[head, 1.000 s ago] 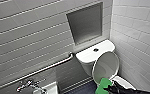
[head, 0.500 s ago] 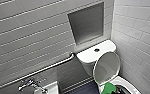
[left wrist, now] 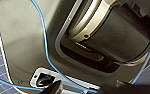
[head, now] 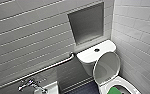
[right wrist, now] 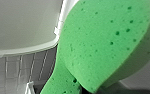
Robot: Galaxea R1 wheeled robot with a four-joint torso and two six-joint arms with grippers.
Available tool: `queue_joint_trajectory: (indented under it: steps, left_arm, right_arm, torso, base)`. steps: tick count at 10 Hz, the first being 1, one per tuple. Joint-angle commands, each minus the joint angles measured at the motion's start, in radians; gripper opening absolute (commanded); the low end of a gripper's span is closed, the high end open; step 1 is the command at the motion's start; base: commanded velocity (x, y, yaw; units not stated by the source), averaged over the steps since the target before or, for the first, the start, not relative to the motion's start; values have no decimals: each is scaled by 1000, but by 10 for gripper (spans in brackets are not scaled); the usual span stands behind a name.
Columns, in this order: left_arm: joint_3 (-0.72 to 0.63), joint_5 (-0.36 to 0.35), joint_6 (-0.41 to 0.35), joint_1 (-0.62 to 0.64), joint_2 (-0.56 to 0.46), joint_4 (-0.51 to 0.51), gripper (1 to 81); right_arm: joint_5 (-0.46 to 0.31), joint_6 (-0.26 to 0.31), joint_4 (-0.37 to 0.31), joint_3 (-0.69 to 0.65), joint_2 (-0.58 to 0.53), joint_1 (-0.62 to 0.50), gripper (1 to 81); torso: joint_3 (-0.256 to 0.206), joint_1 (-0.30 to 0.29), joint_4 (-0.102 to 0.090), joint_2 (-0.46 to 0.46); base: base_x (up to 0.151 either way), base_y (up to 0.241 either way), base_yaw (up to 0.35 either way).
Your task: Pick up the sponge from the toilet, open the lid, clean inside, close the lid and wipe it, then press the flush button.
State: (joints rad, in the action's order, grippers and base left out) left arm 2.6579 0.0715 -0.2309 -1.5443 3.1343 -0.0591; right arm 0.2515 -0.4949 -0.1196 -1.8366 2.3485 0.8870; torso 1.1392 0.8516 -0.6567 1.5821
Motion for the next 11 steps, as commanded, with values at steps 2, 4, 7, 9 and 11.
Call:
queue_joint_trajectory:
  steps: [2, 4, 7, 9, 11]
  left_arm:
    - [2, 85, -2, -8, -9, 2, 811]
    - [2, 85, -4, -9, -9, 2, 811]
    - [2, 83, -13, -9, -8, 2, 811]
    - [2, 83, -15, -8, -8, 2, 811]
    - [2, 83, -15, -7, -8, 2, 811]
  right_arm:
    - [71, 5, 0, 105, -127, 62, 10]
    - [89, 7, 0, 113, -163, 121, 10]
    - [169, -4, 0, 155, -249, 191, 10]
    - [224, -5, 0, 198, -315, 232, 10]
    - [264, -4, 9, 286, -406, 258, 10]
  torso:
    - [0, 0, 0, 0]
    - [0, 0, 0, 0]
    - [0, 0, 0, 0]
    - [0, 0, 0, 0]
    - [0, 0, 0, 0]
  base:
    - [0, 0, 0]
    - [0, 0, 0]
    - [0, 0, 0]
    - [0, 0, 0]
    - [0, 0, 0]
